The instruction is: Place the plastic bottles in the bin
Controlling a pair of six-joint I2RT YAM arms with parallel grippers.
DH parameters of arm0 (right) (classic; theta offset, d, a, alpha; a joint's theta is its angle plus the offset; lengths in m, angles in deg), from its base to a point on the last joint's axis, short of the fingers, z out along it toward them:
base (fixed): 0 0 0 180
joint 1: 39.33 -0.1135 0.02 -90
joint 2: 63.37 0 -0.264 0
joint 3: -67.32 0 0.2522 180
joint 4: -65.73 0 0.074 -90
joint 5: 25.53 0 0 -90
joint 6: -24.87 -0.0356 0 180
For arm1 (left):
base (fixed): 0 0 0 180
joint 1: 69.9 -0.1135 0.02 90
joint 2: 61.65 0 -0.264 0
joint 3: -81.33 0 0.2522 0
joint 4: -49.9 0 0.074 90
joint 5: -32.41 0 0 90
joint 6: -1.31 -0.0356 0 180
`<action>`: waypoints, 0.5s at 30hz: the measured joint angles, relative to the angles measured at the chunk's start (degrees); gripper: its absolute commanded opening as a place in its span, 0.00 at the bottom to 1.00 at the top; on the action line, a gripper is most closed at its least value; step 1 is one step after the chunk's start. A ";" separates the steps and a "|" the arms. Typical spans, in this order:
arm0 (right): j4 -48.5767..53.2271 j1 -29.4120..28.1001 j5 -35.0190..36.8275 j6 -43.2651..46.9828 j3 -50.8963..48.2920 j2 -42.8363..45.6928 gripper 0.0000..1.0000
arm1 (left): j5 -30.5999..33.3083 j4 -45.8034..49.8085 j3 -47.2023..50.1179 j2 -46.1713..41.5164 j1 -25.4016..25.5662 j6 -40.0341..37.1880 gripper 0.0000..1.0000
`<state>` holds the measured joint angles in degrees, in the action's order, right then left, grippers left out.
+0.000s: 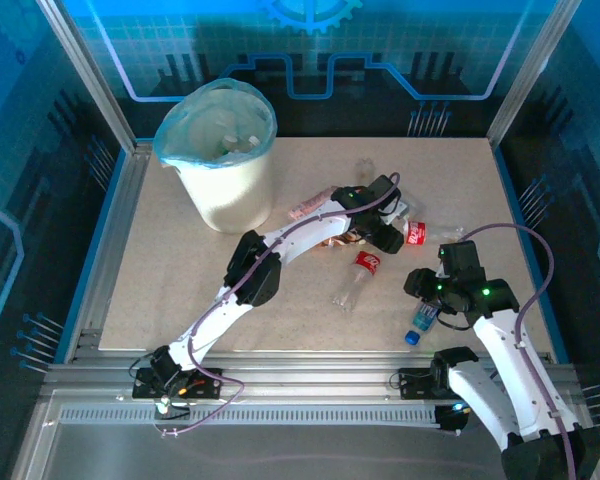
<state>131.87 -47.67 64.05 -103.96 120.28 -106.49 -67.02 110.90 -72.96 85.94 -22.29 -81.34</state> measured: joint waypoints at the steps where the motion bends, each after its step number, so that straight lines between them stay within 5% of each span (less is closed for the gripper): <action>1: -0.04 -0.02 -0.02 0.00 0.00 -0.04 0.55 | 0.31 0.02 0.00 -0.02 0.00 -0.13 0.57; 15: -1.68 -1.66 -0.31 -0.02 -0.39 -3.26 0.56 | 2.05 -0.42 2.75 -1.33 -0.11 0.22 0.56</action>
<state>130.19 -49.33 63.74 -103.98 119.89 -109.74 -64.97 110.48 -70.21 84.60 -22.40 -81.12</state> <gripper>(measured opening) 0.557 0.564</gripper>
